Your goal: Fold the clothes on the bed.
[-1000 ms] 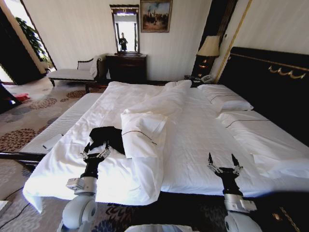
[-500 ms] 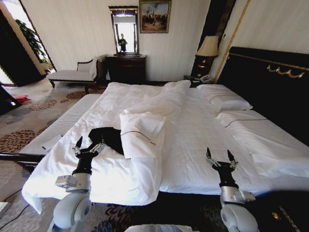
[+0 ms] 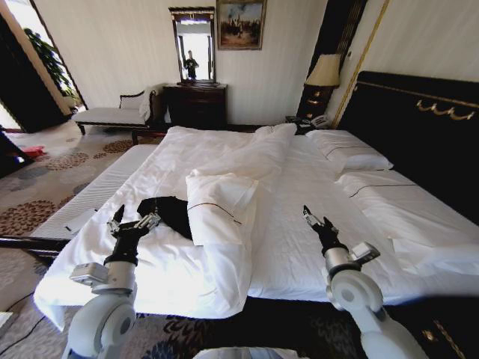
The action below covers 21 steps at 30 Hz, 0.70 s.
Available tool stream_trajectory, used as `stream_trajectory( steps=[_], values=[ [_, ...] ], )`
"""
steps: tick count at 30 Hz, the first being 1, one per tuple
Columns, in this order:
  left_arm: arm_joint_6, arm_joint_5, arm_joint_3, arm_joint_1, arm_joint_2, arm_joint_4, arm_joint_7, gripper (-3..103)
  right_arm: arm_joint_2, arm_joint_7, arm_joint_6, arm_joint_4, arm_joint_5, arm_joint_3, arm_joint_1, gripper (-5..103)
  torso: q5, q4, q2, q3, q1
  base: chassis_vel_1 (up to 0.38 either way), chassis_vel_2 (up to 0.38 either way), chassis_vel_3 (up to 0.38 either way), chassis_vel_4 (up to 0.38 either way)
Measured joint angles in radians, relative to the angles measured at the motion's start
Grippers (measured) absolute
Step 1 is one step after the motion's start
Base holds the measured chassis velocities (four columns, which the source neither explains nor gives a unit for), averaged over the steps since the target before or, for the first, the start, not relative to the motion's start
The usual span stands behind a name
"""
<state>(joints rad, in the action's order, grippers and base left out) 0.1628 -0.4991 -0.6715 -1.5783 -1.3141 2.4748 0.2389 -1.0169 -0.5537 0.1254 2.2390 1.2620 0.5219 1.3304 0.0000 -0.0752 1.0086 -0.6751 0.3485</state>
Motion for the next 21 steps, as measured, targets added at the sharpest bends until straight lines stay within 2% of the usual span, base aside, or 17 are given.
stream_trajectory(
  steps=[2,6,14,21],
  values=[
    [0.000,-0.008,0.004,-0.011,-0.013,0.021,-0.006,100,0.016,-0.015,0.012,-0.008,0.079,-0.043,-0.076,100,0.0000,-0.0002,0.000,0.000,0.000,0.000,0.000,0.000,0.000],
    [-0.002,-0.013,0.001,-0.026,-0.027,0.027,-0.007,100,0.019,-0.051,0.051,-0.035,0.143,-0.099,-0.178,100,-0.0001,0.0000,0.000,0.000,0.000,0.000,0.000,0.000,0.000],
    [-0.006,-0.003,-0.016,-0.042,-0.045,0.028,-0.003,100,0.000,-0.080,0.067,-0.170,0.177,-0.240,-0.369,100,-0.0001,0.0000,0.000,0.000,0.000,0.000,0.000,0.000,0.000],
    [-0.009,0.006,-0.027,-0.049,-0.058,0.027,0.000,100,-0.060,-0.122,0.083,-0.323,0.206,-0.357,-0.536,100,-0.0002,0.0000,0.000,0.000,0.000,0.000,0.000,0.000,0.000]
  ],
)
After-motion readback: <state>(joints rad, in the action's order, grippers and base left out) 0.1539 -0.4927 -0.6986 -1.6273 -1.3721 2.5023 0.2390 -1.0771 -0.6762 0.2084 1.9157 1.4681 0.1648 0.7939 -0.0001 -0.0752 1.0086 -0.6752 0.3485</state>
